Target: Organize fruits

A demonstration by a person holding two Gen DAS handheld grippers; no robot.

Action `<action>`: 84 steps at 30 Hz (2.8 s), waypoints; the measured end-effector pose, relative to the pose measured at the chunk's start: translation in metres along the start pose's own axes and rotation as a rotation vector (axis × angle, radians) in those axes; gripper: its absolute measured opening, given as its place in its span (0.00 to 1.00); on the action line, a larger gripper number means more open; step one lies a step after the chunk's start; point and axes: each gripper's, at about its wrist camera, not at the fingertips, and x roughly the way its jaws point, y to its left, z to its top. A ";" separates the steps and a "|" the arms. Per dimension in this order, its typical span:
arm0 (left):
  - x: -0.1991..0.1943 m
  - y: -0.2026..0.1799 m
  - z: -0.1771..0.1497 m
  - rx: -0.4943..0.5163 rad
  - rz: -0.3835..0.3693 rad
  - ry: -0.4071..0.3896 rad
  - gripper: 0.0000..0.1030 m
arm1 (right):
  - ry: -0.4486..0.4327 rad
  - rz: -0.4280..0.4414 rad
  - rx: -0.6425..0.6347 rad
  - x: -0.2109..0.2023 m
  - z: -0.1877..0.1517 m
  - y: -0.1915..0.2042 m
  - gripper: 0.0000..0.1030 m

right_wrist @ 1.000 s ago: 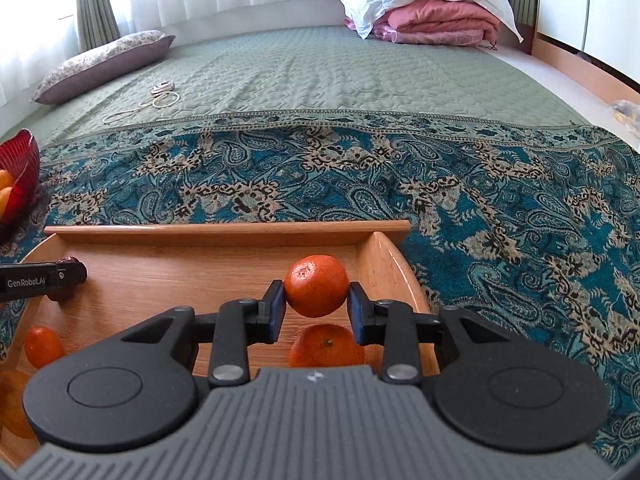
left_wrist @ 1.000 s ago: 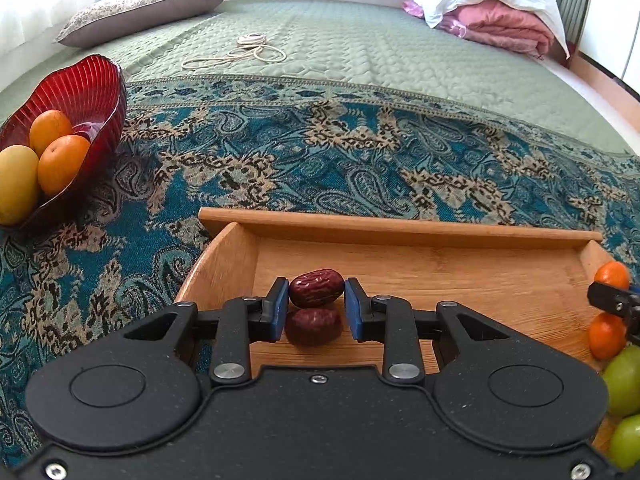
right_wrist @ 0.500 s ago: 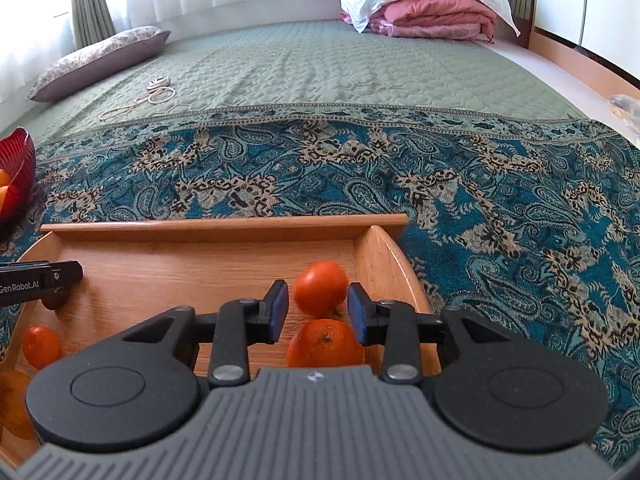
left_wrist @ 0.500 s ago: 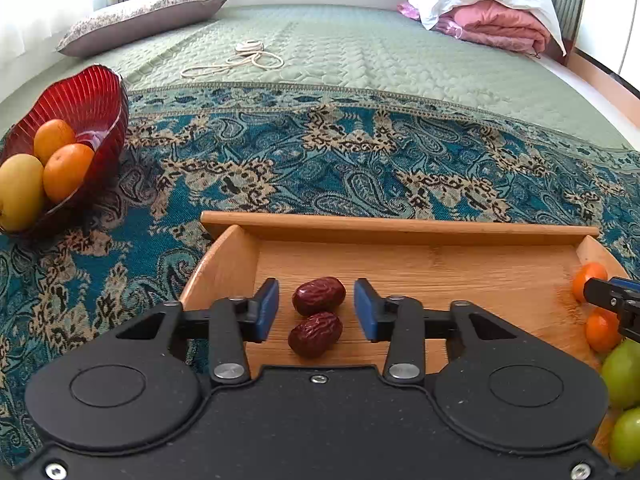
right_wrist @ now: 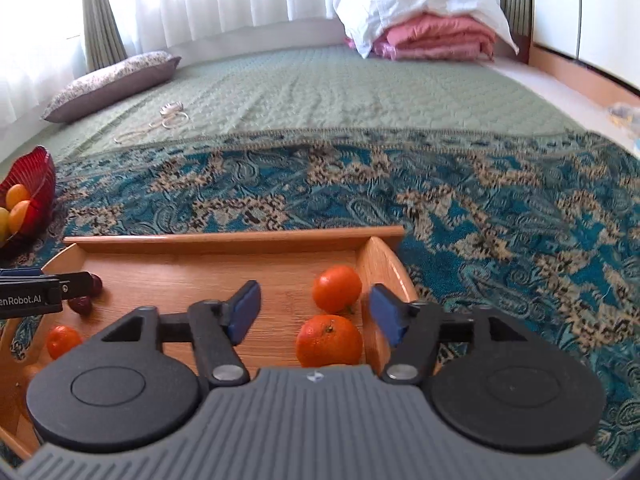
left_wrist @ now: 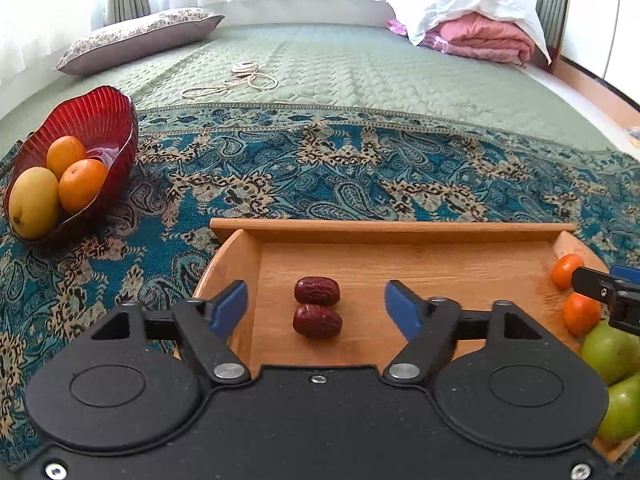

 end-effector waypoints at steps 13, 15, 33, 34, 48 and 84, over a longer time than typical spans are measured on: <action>-0.059 -0.001 -0.029 0.013 -0.040 -0.102 0.92 | -0.151 0.039 -0.059 -0.062 -0.026 0.004 0.90; -0.068 -0.002 -0.035 0.020 -0.036 -0.121 0.93 | -0.156 0.047 -0.061 -0.068 -0.030 0.005 0.90; -0.135 0.000 -0.107 0.041 -0.025 -0.230 0.97 | -0.269 0.011 -0.112 -0.125 -0.082 0.012 0.97; -0.138 -0.001 -0.111 0.044 -0.025 -0.232 0.97 | -0.274 0.008 -0.114 -0.127 -0.085 0.013 0.97; -0.141 -0.009 -0.166 0.069 -0.001 -0.220 0.97 | -0.323 -0.050 -0.111 -0.142 -0.146 0.015 0.98; -0.102 -0.005 -0.199 0.036 0.019 -0.130 1.00 | -0.130 -0.030 -0.116 -0.091 -0.178 0.017 1.00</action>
